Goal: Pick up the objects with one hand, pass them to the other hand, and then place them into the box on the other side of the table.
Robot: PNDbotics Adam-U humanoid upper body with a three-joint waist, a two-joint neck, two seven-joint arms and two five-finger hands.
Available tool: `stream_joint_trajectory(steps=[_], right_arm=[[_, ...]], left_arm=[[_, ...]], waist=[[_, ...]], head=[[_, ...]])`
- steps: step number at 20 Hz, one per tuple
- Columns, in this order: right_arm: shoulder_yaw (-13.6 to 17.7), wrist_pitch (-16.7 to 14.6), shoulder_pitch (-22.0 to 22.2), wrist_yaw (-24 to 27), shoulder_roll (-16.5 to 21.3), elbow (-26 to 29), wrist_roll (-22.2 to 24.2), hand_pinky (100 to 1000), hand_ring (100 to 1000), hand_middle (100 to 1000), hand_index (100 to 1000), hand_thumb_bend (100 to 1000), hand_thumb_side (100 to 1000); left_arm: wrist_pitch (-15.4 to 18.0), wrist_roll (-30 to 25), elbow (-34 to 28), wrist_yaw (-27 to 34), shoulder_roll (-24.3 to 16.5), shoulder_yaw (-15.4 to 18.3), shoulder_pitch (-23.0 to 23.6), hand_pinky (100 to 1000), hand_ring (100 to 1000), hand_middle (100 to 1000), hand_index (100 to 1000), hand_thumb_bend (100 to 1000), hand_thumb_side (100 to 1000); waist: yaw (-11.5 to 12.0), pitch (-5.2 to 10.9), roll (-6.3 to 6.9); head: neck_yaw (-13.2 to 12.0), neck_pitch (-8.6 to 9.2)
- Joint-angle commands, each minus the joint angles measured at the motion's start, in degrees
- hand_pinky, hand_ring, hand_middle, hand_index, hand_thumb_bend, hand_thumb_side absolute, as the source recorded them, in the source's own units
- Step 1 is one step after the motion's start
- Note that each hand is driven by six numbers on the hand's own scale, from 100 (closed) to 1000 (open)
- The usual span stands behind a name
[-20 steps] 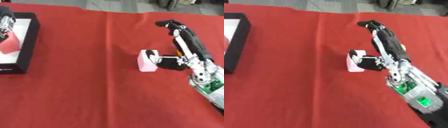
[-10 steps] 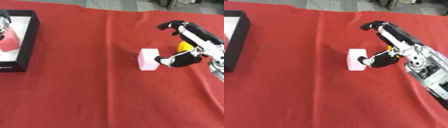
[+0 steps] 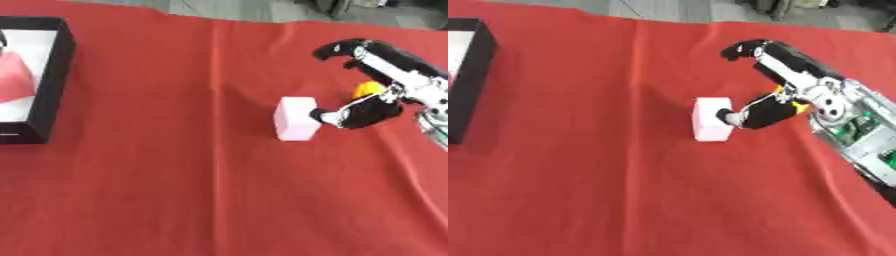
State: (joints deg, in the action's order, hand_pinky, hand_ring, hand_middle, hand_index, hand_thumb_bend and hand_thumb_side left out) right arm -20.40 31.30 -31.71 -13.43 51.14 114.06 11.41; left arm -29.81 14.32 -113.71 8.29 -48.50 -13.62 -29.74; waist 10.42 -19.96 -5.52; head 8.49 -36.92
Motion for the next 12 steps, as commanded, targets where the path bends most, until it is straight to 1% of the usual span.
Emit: stream_joint_trajectory(steps=[1,7,10,11,12], right_arm=[[0.3,0.8,-0.3,-0.3,1.4,0.5,-0.5,867,965,832,885,470,100],[0.1,1.3,0.7,-1.9,1.4,0.5,0.3,899,970,844,893,461,100],[0.4,1.5,1.3,-2.8,1.6,0.5,1.1,907,969,845,891,389,100],[0.6,1.8,1.4,-3.1,1.7,0.5,1.3,908,964,842,886,348,100],[0.8,2.2,1.6,-3.3,1.8,0.5,1.4,902,961,839,884,333,100]], left_arm=[[1.0,-0.3,-0.9,0.0,-1.4,0.3,-1.3,721,771,791,792,100,656],[2.0,-0.4,-0.9,-0.7,-1.4,0.0,-2.0,721,771,791,790,100,644],[1.8,-0.4,-0.9,-1.1,-1.4,-0.1,-1.8,721,771,790,788,100,647],[1.6,-0.4,-0.9,-1.1,-1.4,-0.1,-1.6,721,771,789,788,100,647],[1.4,-0.3,-0.9,-1.2,-1.4,0.0,-1.5,721,771,789,788,100,646]], waist=[[0.5,0.61,-0.04],[1.7,-0.38,-1.17],[2.1,-0.72,-1.55],[2.2,-0.79,-1.62],[2.2,-0.85,-1.68]], head=[[1.3,1.21],[3.3,1.75],[3.7,1.87],[3.8,1.88],[3.8,1.90]])
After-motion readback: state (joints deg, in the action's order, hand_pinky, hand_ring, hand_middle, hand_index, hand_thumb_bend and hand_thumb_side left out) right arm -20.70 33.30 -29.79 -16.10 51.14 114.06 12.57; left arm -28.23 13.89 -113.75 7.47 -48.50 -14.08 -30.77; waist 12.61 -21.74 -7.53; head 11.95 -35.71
